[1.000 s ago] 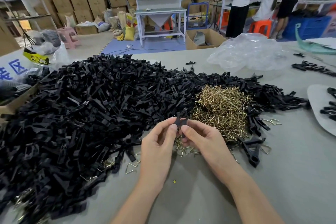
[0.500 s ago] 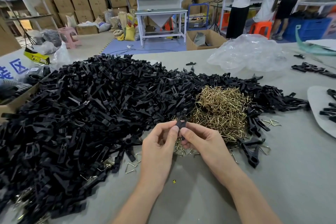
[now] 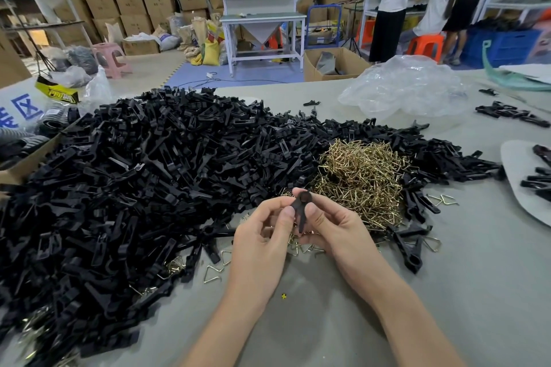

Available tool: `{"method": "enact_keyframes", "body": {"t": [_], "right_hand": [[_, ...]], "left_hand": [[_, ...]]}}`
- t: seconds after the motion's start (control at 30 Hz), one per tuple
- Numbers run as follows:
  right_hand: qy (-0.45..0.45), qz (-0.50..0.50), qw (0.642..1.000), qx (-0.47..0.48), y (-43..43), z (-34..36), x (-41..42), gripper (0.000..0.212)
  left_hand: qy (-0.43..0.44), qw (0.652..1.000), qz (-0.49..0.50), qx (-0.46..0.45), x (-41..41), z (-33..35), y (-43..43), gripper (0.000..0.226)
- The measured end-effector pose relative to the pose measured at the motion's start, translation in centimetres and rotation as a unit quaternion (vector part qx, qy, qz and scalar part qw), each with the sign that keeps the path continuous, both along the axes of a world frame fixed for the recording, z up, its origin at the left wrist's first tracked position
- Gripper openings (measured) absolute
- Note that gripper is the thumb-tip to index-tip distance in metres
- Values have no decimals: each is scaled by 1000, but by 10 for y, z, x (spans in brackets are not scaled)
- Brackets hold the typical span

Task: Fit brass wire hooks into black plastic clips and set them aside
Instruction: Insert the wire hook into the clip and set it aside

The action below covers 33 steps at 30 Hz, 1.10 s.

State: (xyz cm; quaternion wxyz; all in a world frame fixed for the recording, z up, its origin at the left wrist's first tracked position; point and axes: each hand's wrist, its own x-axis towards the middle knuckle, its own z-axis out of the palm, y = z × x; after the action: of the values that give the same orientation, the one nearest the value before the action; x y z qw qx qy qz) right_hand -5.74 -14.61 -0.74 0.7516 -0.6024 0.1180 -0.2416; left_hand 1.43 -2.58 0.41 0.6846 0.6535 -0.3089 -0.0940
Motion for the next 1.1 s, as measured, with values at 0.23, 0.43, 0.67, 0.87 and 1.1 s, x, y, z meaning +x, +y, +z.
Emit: {"method": "enact_keyframes", "body": {"t": [0.23,0.43,0.67,0.87,1.1], "right_hand": [[-3,41,999,-2,-1,4,-4,48],[-46,-40,993,104,-12,12,-8,18],[-89,-128,960,231,-28,18,-18,18],[-77,-85,968,223,-25,19,-16,20],[-39,10,978,206,-10,21,-11,22]], "left_hand": [[-10,1000,3,12,2,2,4,21],[-148,973,73,161,8,-9,4,17],[-407,833,75,367,10,-19,4,19],[-334,885,104,308,10,-12,6,7],[63,995,54,48,9,4,4,8]]}}
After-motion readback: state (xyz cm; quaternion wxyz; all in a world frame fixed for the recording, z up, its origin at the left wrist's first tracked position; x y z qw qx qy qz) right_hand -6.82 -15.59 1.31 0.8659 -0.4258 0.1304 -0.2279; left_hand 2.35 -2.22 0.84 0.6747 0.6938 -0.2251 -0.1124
